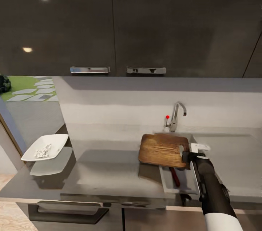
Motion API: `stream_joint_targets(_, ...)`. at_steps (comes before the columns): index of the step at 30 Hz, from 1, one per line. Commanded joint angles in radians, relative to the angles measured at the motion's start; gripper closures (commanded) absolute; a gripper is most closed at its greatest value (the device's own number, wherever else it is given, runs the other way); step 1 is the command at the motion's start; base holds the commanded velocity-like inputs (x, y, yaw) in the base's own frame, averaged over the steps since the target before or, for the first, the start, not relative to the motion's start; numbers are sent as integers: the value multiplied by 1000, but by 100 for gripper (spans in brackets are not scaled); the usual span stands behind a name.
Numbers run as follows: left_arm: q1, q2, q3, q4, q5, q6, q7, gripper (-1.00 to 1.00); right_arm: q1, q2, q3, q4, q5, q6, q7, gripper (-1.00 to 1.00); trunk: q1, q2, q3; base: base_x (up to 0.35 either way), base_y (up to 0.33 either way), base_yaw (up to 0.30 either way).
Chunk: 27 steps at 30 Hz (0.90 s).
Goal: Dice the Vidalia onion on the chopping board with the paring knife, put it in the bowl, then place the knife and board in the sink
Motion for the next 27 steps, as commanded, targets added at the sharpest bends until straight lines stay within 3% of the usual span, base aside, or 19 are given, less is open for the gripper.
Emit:
stream_joint_targets(1, 0, 1, -6, -1, 6, -1, 1, -100, -1, 1, -23, 5, -33, -18, -58, 100, 1, -2, -2, 0, -4, 0)
stream_joint_targets(3, 0, 1, -6, -1, 6, -1, 1, -100, -1, 9, -76, 9, -149, -93, -216, 100, 1, -2, -2, 0, -2, 0)
stream_joint_targets(4, 0, 1, -6, -1, 6, -1, 1, -100, -1, 11, -84, 10, -204, -120, -280, 100, 1, -2, -2, 0, 0, 0)
stream_joint_targets(5, 0, 1, -6, -1, 5, -1, 1, -100, -1, 14, -92, 19, -294, -163, -384, 100, 1, -2, -2, 0, 0, 0)
stream_joint_targets(6, 0, 1, -6, -1, 5, -1, 1, -100, -1, 15, -94, 30, -357, -194, -455, 100, 1, -2, -2, 0, 0, 0)
stream_joint_targets(7, 0, 1, -6, -1, 5, -1, 1, -100, -1, 15, -95, 54, -449, -251, -554, 100, 1, -2, -2, 0, 0, 0)
stream_joint_targets(9, 0, 2, -6, -1, 5, -1, 1, -100, -1, 15, -93, 97, -581, -375, -706, 100, 1, -2, -2, 0, 0, 0)
stream_joint_targets(12, 0, 1, -6, -1, 5, -1, 1, -100, -1, 25, -62, 114, -630, -440, -801, 100, 1, -2, -2, 0, 0, 0)
stream_joint_targets(15, 0, 1, -6, -1, 5, -1, 1, -100, -1, 34, -45, 116, -642, -452, -830, 100, 1, -2, -2, 93, 0, 0)
stream_joint_targets(23, 0, 1, -6, -2, 5, -1, 1, -100, -1, 36, -44, 106, -649, -453, -905, 100, 1, -2, -2, 284, 0, 0)
stream_joint_targets(27, 0, 1, -6, -1, 5, -1, 1, -100, -1, 36, -44, 107, -730, -453, -908, 100, 1, -2, -7, 87, 0, 0)
